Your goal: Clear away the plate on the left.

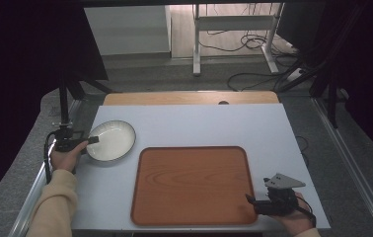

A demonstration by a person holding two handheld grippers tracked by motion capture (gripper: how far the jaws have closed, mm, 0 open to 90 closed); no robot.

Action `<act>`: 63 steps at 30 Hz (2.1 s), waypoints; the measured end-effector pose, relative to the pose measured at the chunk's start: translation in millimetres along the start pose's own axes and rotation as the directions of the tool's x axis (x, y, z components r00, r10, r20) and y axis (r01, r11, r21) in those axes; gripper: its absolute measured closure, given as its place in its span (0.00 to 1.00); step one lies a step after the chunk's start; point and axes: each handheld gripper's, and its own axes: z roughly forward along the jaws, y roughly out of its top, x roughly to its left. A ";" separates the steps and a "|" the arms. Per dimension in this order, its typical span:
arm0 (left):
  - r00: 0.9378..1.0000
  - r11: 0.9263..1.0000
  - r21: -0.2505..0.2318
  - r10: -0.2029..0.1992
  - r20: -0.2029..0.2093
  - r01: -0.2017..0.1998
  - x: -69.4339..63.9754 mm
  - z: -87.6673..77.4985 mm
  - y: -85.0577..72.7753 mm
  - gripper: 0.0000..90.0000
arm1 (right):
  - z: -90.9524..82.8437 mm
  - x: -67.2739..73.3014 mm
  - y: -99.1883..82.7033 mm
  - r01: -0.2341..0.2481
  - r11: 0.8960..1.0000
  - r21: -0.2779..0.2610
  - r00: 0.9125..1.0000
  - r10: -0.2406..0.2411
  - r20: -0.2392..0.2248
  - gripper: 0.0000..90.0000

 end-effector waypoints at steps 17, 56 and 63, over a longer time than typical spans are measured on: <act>0.998 0.997 0.042 -0.064 -0.013 0.064 6.7 12.2 -1.3 0.67 | 3.0 0.2 -0.2 -0.001 1.000 0.017 1.000 0.001 0.001 0.16; 0.994 0.992 -0.098 -0.087 -0.059 0.081 -22.2 -15.6 8.9 0.94 | -1.9 -1.3 3.0 0.013 0.999 -0.039 0.999 -0.011 0.036 0.16; 0.994 0.990 -0.123 -0.080 -0.068 0.071 -28.8 -18.7 9.6 0.94 | -3.1 -2.8 2.9 0.005 0.999 -0.043 0.999 -0.003 0.043 0.16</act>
